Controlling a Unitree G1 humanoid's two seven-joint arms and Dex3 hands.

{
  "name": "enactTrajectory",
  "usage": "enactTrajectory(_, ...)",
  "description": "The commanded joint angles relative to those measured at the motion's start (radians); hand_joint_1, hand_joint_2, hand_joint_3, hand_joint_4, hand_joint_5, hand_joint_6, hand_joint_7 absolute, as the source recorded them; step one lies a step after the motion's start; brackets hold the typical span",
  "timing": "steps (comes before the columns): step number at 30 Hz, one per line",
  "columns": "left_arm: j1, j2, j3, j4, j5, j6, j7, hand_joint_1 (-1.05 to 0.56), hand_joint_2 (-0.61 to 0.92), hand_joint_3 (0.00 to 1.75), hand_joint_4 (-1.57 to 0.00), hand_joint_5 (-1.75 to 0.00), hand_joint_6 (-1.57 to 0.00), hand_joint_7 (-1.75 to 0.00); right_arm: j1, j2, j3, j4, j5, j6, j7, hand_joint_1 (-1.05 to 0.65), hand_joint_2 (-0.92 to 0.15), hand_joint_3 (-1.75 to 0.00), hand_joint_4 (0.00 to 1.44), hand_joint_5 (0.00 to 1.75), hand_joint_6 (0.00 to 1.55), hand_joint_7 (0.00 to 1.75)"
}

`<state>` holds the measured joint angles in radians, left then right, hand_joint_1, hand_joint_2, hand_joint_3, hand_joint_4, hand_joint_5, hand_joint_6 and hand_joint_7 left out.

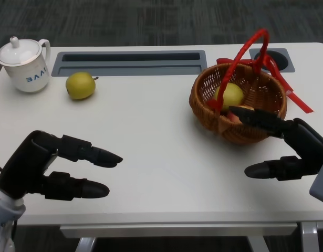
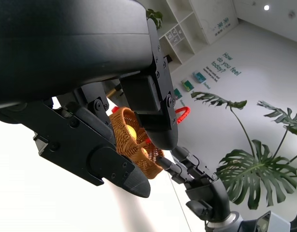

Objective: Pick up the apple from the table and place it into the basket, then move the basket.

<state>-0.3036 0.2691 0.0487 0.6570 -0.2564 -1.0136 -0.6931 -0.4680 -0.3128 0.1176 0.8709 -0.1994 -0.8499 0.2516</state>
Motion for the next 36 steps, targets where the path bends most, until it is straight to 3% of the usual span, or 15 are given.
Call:
enactTrajectory(1,-0.010,0.012,0.008,0.002,-0.017,-0.010,-0.009,-0.46,0.72,0.00,-1.24,0.00,-1.12,0.00,0.020,-0.013,-0.016,-0.016,0.025,-0.008,0.002,-0.87,-0.91,-0.01,0.44,0.01,0.40,0.01)
enactTrajectory(10,-0.005,0.014,0.009,-0.010,-0.020,-0.024,-0.006,-0.47,0.71,0.00,-1.22,0.00,-1.11,0.00,0.129,0.039,0.007,-0.175,0.079,-0.062,0.033,-0.82,-0.88,0.00,0.50,0.02,0.47,0.02)
enactTrajectory(15,0.014,0.012,0.006,-0.034,-0.005,-0.015,0.010,-0.50,0.72,0.00,-1.06,0.00,-0.96,0.00,0.171,0.107,0.024,-0.216,0.145,-0.110,0.059,-0.69,-0.87,0.00,0.62,0.03,0.57,0.03)
enactTrajectory(25,0.040,0.011,0.002,-0.076,-0.023,0.006,0.002,-0.50,0.72,0.00,-1.03,0.00,-0.93,0.00,0.181,0.181,0.048,-0.256,0.185,-0.112,0.106,-0.55,-0.84,0.00,0.68,0.01,0.63,0.01)
enactTrajectory(36,0.043,0.014,0.008,-0.093,-0.025,-0.006,0.003,-0.46,0.71,0.00,-1.06,-0.01,-0.95,-0.01,0.178,0.211,0.035,-0.257,0.171,-0.100,0.077,-0.46,-0.82,0.00,0.75,0.01,0.68,0.01)
